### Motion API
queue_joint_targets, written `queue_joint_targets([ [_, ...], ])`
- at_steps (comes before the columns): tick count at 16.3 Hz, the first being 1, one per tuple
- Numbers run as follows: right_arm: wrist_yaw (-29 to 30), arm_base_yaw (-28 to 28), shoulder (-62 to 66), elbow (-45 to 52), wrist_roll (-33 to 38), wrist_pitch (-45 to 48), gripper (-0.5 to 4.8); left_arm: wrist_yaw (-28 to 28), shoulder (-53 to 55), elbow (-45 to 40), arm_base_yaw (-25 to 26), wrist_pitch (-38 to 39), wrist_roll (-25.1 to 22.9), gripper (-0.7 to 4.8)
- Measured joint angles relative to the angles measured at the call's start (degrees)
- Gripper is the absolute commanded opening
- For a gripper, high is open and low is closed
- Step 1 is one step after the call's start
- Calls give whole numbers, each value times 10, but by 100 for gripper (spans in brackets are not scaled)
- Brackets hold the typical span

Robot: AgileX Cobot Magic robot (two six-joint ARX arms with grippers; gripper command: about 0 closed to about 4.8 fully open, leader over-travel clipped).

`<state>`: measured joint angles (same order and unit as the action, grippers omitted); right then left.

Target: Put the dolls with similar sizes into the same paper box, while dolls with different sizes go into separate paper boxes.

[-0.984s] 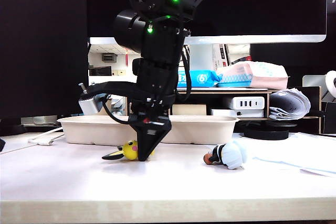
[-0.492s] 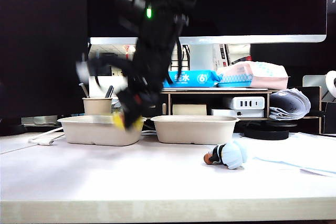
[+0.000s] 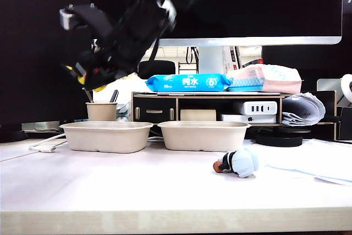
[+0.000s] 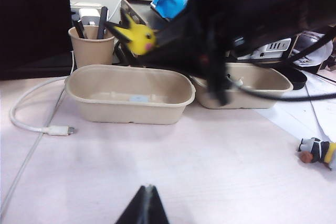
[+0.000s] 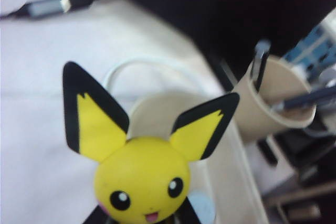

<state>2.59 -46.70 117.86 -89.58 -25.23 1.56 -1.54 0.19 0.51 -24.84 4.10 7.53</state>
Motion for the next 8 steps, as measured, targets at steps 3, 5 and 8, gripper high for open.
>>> queue_joint_targets([
  [3,-11,4,45,1,2,104,87,1,0,0,25,0,0,-5],
  [5,-13,14,79,-2,6,167,198,0,0,0,62,0,0,-5],
  [8,-44,31,128,-52,25,168,252,0,0,0,81,0,0,-5],
])
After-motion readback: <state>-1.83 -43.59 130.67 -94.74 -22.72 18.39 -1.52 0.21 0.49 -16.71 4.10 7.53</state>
